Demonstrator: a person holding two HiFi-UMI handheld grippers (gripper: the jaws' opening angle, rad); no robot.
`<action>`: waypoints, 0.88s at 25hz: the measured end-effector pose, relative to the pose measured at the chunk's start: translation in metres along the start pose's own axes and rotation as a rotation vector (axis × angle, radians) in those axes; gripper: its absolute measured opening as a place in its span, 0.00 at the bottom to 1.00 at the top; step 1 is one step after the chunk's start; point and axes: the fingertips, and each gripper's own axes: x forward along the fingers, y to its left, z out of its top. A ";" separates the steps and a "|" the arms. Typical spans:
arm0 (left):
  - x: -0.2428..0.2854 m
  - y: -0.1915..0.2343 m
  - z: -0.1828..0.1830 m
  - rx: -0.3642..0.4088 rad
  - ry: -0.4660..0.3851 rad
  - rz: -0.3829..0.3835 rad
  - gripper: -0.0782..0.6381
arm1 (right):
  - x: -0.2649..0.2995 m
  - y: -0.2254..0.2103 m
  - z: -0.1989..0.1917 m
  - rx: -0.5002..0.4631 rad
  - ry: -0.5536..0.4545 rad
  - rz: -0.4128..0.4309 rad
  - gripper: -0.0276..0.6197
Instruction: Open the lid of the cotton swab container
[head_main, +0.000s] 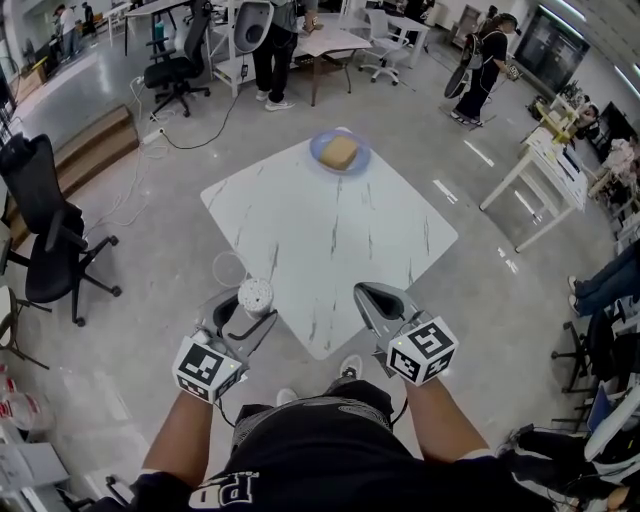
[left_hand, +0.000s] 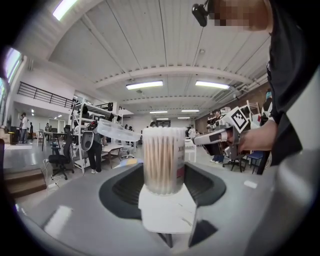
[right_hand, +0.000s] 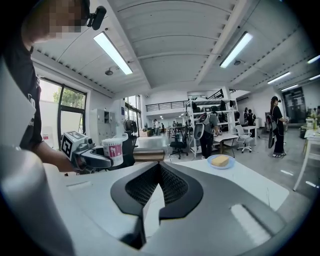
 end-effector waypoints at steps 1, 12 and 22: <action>-0.001 0.000 0.000 0.001 0.001 0.001 0.53 | -0.002 -0.001 -0.002 0.002 0.001 -0.005 0.04; -0.007 0.006 -0.004 0.011 0.009 0.016 0.53 | -0.018 -0.018 -0.016 0.011 0.019 -0.061 0.04; -0.009 0.006 -0.001 0.013 -0.005 0.019 0.53 | -0.022 -0.021 -0.021 0.010 0.022 -0.074 0.04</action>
